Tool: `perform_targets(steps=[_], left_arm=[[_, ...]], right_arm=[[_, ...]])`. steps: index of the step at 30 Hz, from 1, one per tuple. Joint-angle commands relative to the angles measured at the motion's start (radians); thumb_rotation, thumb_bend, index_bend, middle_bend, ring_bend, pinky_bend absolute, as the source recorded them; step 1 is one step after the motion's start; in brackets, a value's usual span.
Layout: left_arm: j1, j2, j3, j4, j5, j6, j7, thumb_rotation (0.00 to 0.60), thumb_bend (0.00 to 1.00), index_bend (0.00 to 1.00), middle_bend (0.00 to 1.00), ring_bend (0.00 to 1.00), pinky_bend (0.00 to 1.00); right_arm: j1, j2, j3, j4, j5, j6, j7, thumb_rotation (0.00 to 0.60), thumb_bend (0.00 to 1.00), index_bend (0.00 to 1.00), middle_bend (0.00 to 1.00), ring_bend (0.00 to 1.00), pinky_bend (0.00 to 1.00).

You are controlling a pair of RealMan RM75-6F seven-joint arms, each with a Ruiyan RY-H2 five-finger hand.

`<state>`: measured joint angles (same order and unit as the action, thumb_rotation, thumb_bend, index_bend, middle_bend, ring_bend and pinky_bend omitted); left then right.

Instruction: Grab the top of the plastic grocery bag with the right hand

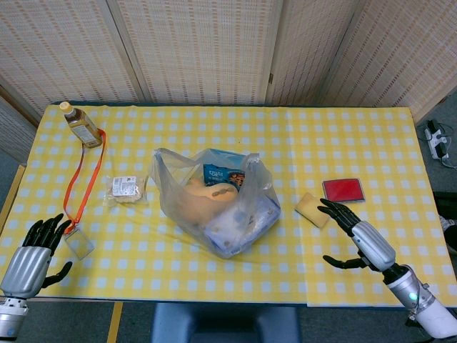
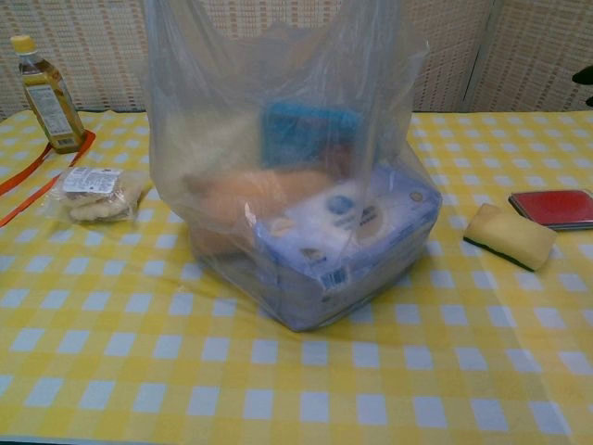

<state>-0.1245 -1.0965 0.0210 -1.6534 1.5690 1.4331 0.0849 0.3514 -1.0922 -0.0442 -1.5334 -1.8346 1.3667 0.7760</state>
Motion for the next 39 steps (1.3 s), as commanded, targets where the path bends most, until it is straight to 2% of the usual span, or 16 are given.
perform_targets(steps=[1,5,11,18,28,33,39], left_arm=[[0.0,0.001,-0.002,0.002,-0.002,0.001,-0.003,0.6,0.35,0.0,0.03,0.01,0.0],[-0.002,0.003,-0.004,0.004,-0.007,-0.003,-0.009,0.6,0.34,0.0,0.03,0.01,0.0],[-0.001,0.007,-0.005,0.007,-0.008,-0.002,-0.02,0.6,0.35,0.0,0.03,0.01,0.0],[0.0,0.015,-0.008,0.009,-0.017,-0.004,-0.04,0.6,0.35,0.0,0.03,0.01,0.0],[0.006,0.024,-0.007,0.007,-0.008,0.011,-0.058,0.6,0.35,0.0,0.03,0.01,0.0],[0.009,0.03,-0.013,0.01,-0.023,0.011,-0.077,0.6,0.35,0.0,0.03,0.01,0.0],[0.009,0.038,-0.014,0.007,-0.027,0.008,-0.09,0.6,0.35,0.0,0.03,0.02,0.0]], right_arm=[[0.099,0.006,0.009,-0.004,-0.033,-0.022,0.21,0.6,0.27,0.0,0.0,0.0,0.0],[0.157,-0.018,0.019,0.003,-0.03,-0.002,0.447,0.6,0.27,0.0,0.0,0.0,0.0],[0.225,-0.034,0.034,0.011,-0.011,0.002,0.68,0.6,0.26,0.0,0.0,0.0,0.0],[0.283,-0.036,0.048,0.005,0.013,-0.013,0.792,0.6,0.26,0.0,0.0,0.0,0.0],[0.376,-0.067,0.065,0.012,0.042,-0.087,0.876,0.6,0.26,0.0,0.0,0.0,0.0],[0.429,-0.073,0.069,0.002,0.051,-0.13,0.966,0.6,0.24,0.0,0.0,0.0,0.0],[0.48,-0.078,0.083,-0.003,0.068,-0.175,0.955,0.6,0.24,0.0,0.0,0.0,0.0]])
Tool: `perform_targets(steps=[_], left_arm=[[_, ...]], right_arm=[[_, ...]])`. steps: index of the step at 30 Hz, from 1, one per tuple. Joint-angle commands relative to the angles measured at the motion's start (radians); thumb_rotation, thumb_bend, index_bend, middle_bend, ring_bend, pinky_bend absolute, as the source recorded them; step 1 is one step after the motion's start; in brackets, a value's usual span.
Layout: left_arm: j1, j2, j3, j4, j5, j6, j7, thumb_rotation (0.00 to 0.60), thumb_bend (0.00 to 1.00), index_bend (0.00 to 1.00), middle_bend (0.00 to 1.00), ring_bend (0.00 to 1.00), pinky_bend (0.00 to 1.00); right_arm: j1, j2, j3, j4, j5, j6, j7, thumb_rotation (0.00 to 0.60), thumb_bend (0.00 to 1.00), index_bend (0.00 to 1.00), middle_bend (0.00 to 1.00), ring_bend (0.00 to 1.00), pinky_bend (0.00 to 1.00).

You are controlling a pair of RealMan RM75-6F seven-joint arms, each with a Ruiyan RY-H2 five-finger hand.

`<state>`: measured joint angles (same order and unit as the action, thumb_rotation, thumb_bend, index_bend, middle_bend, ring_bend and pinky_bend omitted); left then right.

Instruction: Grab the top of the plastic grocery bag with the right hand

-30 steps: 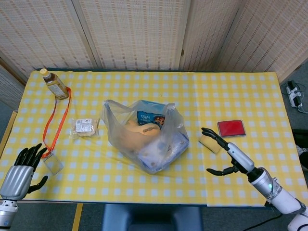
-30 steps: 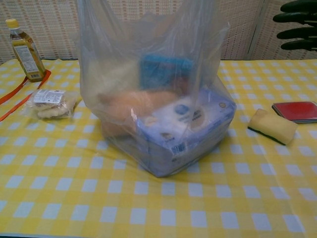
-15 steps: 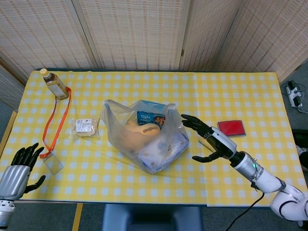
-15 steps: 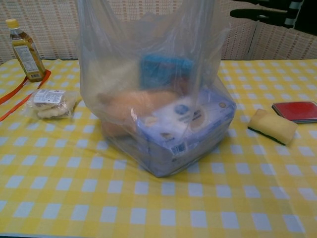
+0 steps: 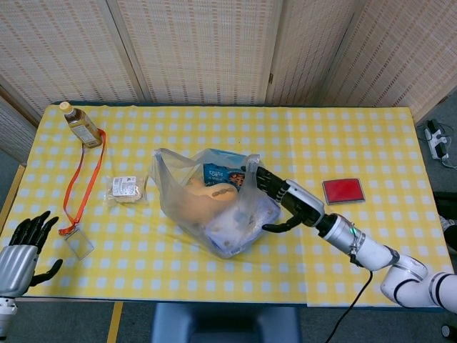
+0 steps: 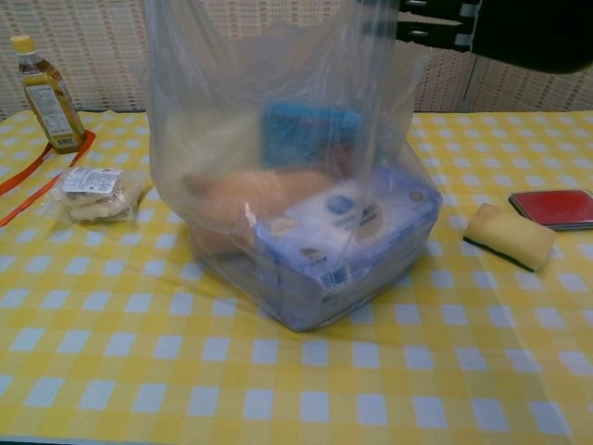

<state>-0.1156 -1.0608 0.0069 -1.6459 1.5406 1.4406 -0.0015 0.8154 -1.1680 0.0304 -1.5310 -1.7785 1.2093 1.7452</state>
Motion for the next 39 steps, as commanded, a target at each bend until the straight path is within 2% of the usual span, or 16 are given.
perform_targets(steps=[1,16,32,39], left_arm=[[0.001,0.003,0.0,0.0,0.002,0.001,-0.007,0.6,0.35,0.0,0.03,0.02,0.0],[0.014,0.023,0.004,0.003,0.032,0.036,-0.059,0.6,0.35,0.0,0.03,0.02,0.0],[0.031,0.039,0.008,0.012,0.056,0.071,-0.105,0.6,0.35,0.0,0.03,0.02,0.0],[0.036,0.041,0.01,0.012,0.063,0.081,-0.106,0.6,0.35,0.0,0.03,0.02,0.0]], right_arm=[[0.023,-0.002,0.012,-0.007,0.019,-0.029,-0.023,0.6,0.24,0.0,0.0,0.0,0.0],[0.16,-0.031,0.073,-0.045,0.145,-0.254,-0.096,0.6,0.24,0.0,0.0,0.0,0.0],[0.22,-0.06,0.122,-0.087,0.242,-0.376,-0.259,0.6,0.24,0.0,0.0,0.0,0.0],[0.199,-0.044,0.121,-0.116,0.249,-0.37,-0.301,0.6,0.24,0.0,0.0,0.0,0.0]])
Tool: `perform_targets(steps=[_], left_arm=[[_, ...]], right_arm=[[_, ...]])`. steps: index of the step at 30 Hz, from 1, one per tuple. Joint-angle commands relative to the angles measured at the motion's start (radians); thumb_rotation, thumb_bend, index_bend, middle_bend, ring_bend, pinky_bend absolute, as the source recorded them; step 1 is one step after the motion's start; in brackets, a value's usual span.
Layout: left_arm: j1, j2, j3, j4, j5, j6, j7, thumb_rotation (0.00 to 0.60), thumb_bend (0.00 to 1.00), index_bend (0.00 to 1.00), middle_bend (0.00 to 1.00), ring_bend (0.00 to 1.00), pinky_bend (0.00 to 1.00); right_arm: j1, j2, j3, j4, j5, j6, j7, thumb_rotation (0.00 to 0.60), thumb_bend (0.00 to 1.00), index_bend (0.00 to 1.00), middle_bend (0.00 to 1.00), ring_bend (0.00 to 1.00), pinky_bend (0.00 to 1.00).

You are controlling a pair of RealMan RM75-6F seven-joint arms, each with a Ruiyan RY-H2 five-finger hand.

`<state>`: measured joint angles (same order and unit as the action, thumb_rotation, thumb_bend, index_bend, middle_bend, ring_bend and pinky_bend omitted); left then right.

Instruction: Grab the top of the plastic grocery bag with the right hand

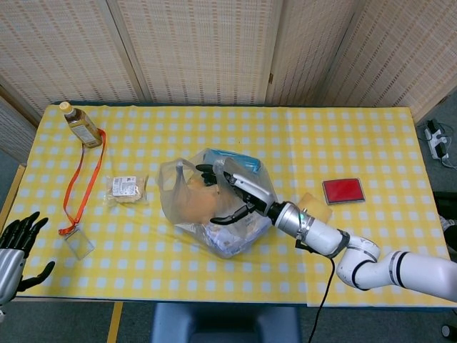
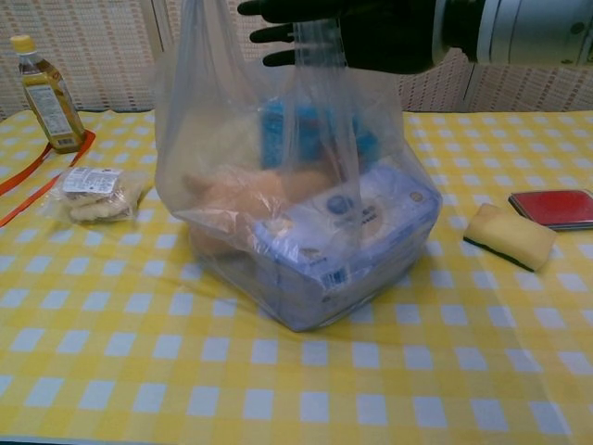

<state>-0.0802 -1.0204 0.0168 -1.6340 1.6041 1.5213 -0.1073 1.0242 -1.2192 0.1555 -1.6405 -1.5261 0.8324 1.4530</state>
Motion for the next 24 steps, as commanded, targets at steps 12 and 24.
perform_targets(steps=[12,24], left_arm=[[-0.004,-0.006,-0.005,-0.004,-0.011,-0.014,0.019,0.6,0.34,0.0,0.03,0.02,0.0],[-0.006,-0.006,-0.01,-0.002,-0.021,-0.02,0.017,0.6,0.35,0.0,0.03,0.02,0.0]], right_arm=[[-0.02,0.022,0.009,0.003,0.029,-0.027,-0.062,0.6,0.24,0.05,0.0,0.0,0.0],[-0.024,0.012,0.01,-0.006,-0.011,-0.022,-0.047,0.6,0.24,0.1,0.0,0.0,0.0]])
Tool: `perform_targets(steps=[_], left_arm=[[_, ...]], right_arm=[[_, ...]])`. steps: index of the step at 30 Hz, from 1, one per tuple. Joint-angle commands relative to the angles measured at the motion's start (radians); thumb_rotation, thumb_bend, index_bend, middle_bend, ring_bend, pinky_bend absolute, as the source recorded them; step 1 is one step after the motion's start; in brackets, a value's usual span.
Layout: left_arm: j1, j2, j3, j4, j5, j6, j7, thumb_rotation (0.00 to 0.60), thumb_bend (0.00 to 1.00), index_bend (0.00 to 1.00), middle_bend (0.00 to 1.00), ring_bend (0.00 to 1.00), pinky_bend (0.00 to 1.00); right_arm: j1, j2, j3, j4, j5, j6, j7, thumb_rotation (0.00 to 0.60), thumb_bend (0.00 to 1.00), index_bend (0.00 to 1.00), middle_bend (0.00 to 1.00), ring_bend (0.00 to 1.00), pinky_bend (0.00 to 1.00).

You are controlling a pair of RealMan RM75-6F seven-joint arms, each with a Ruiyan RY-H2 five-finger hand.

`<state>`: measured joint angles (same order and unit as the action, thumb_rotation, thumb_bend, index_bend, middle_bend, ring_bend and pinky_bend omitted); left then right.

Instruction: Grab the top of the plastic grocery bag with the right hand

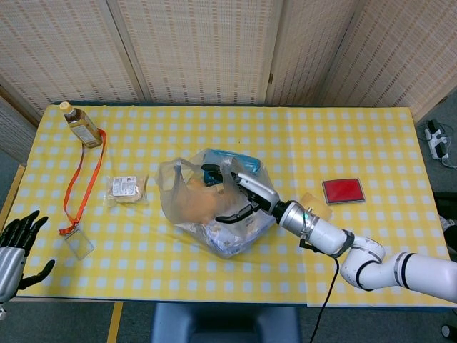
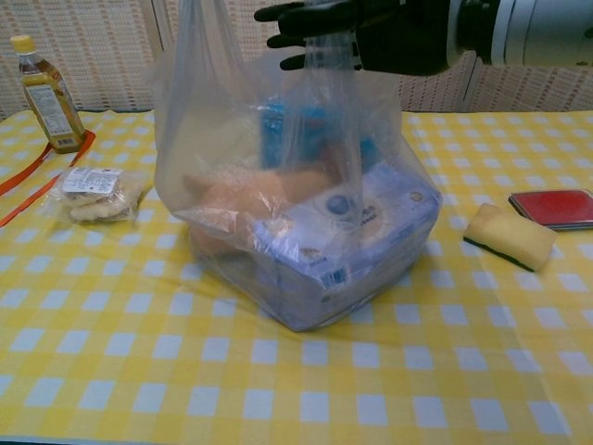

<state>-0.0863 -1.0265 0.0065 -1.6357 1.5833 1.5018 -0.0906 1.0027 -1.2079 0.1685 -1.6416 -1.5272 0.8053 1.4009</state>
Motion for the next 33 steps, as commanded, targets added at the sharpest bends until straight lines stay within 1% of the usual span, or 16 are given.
perform_targets(steps=[1,13,22,33], left_arm=[[0.0,0.0,0.0,0.0,0.001,0.0,0.0,0.6,0.35,0.0,0.03,0.02,0.0],[0.002,0.001,-0.001,-0.001,0.002,0.003,-0.001,0.6,0.35,0.0,0.03,0.02,0.0],[0.005,0.005,0.0,0.002,0.009,0.012,-0.014,0.6,0.35,0.0,0.03,0.02,0.0],[0.007,0.008,0.002,0.003,0.016,0.017,-0.025,0.6,0.35,0.0,0.03,0.02,0.0]], right_arm=[[-0.002,0.001,-0.004,-0.008,-0.017,0.007,0.008,0.6,0.24,0.1,0.0,0.0,0.0],[0.008,-0.009,-0.004,-0.009,-0.027,0.002,0.004,0.6,0.24,0.1,0.0,0.0,0.0],[0.047,-0.049,0.018,0.009,0.006,-0.048,-0.014,0.6,0.24,0.1,0.0,0.0,0.0],[0.061,-0.077,0.031,0.016,0.017,-0.06,-0.036,0.6,0.24,0.1,0.0,0.0,0.0]])
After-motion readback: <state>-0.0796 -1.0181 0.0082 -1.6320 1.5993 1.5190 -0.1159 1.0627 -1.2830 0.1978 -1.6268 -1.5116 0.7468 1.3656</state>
